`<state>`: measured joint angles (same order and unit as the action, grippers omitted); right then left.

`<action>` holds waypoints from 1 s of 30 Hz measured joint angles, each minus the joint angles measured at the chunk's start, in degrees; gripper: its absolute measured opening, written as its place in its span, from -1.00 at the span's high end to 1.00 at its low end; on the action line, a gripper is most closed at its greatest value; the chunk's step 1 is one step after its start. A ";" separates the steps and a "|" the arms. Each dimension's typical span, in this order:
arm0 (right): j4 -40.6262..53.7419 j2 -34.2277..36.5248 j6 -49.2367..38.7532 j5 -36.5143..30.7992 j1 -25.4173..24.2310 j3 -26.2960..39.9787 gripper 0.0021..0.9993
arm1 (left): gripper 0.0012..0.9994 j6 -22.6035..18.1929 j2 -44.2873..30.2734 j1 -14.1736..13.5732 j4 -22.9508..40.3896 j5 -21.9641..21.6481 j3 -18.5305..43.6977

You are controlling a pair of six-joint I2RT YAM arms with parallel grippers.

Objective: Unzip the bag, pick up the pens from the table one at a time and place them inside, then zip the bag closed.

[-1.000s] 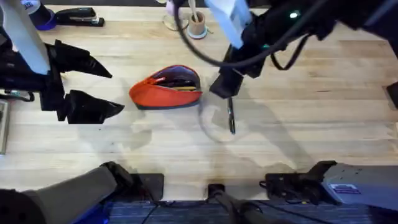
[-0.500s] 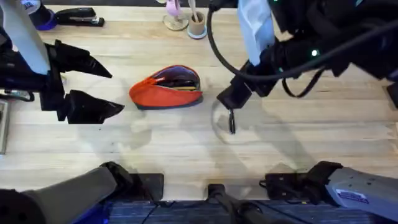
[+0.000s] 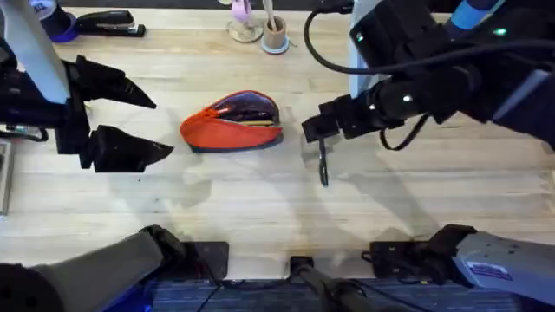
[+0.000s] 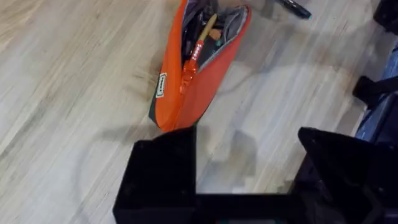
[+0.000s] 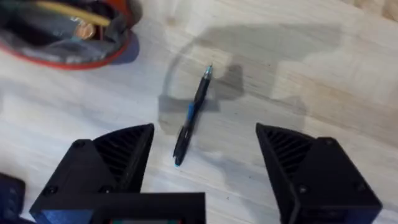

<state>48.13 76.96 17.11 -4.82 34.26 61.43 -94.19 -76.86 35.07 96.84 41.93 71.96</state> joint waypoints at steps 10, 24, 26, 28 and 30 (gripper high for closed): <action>-2.50 3.65 4.50 -1.30 0.00 -0.11 -1.00 | -0.99 0.06 0.00 0.00 -0.01 0.00 -0.02; -4.79 12.11 9.31 -1.55 0.00 -0.11 -1.00 | -0.99 0.07 0.00 0.00 -0.01 0.00 -0.02; -5.53 13.37 9.71 -1.60 0.00 -0.11 -1.00 | -0.99 0.07 0.00 0.00 -0.01 0.00 0.00; -6.34 14.57 10.37 -1.61 0.00 -0.11 -1.00 | -0.99 0.07 0.00 0.00 0.02 0.00 -0.02; -6.72 15.66 11.76 -1.63 0.00 -0.11 -0.99 | -0.99 0.07 0.00 0.00 -0.01 0.00 0.00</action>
<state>41.42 92.62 28.87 -6.46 34.26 61.32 -94.13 -76.86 35.07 96.84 41.93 71.96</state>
